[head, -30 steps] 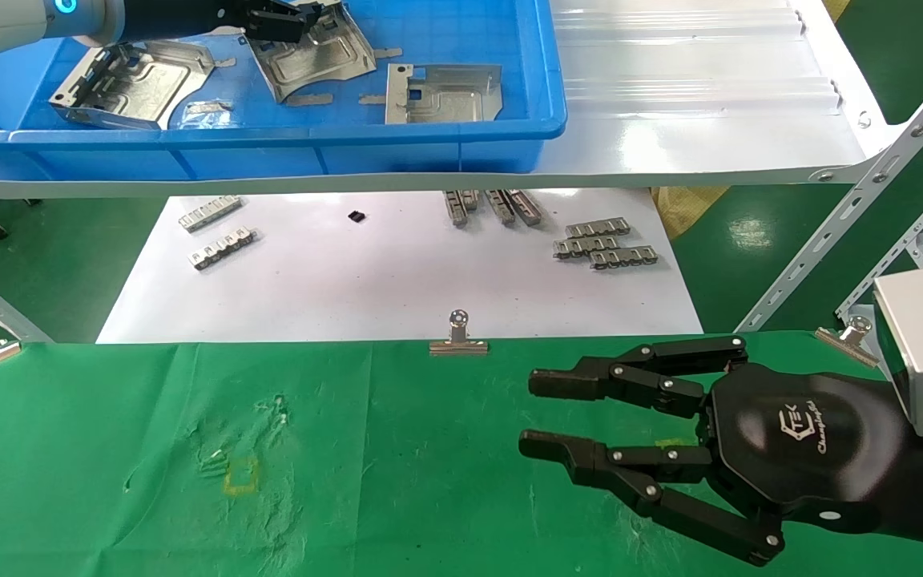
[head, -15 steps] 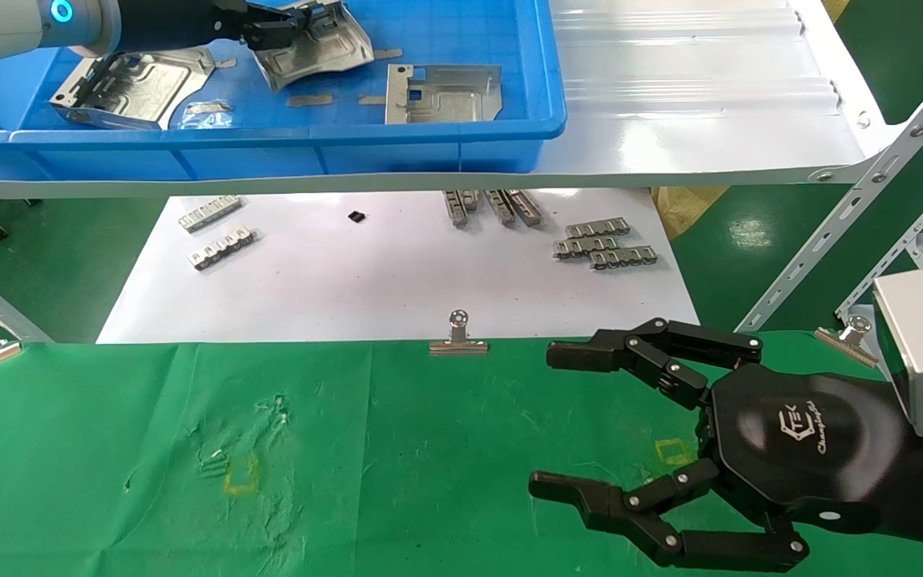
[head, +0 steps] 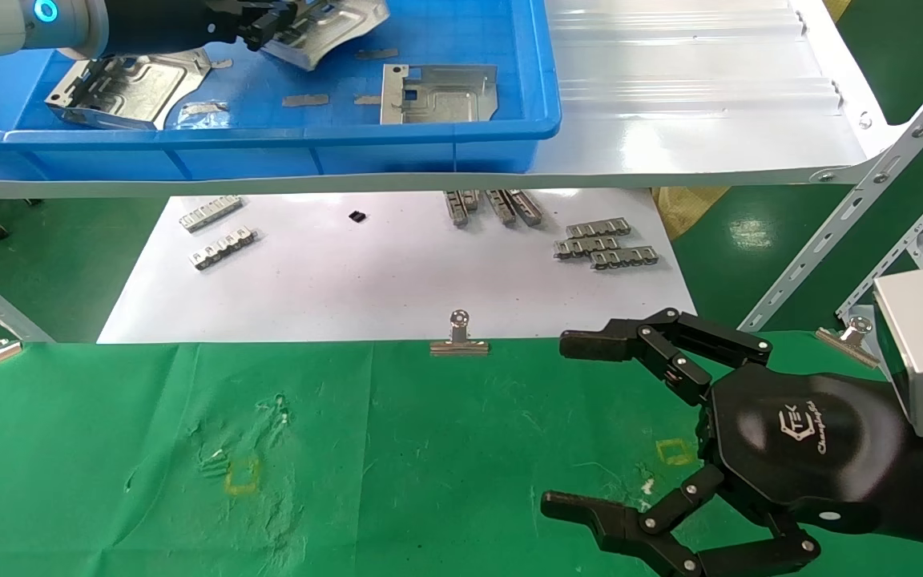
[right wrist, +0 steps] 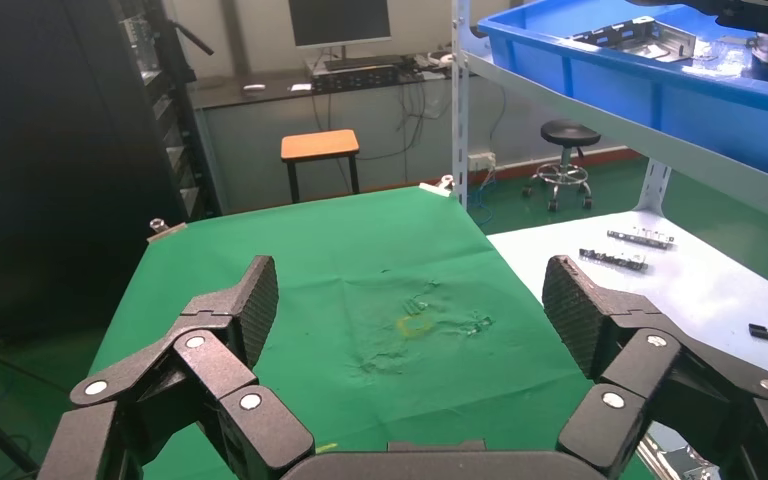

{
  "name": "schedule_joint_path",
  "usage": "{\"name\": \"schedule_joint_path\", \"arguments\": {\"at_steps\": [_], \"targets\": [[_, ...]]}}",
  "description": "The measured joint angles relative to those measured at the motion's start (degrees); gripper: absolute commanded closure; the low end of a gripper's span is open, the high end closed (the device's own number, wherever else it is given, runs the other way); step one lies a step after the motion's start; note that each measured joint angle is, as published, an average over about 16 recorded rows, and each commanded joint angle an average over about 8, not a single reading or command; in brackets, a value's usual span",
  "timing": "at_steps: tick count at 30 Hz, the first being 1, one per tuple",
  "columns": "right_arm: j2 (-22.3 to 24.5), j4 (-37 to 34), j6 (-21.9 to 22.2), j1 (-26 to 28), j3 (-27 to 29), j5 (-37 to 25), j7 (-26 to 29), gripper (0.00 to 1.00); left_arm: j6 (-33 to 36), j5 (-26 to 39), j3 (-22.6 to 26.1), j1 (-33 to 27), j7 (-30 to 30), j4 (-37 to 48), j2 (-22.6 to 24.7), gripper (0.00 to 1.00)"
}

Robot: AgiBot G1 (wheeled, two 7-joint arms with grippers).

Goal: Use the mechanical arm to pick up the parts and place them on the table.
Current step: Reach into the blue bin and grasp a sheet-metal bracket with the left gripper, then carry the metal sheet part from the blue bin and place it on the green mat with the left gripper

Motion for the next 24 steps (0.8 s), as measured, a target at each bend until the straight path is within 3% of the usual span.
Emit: {"name": "schedule_joint_path", "arguments": {"at_steps": [7,24], "targets": [[0.00,0.00,0.00,0.00,0.00,0.00,0.00,0.00,8.69,-1.84,-1.24,-1.36,0.51,-1.34,-2.40,1.00],[0.00,0.00,0.00,0.00,0.00,0.00,0.00,0.00,40.33,-8.50,-4.68,-1.01,9.77,-6.82,-11.07,1.00]]}}
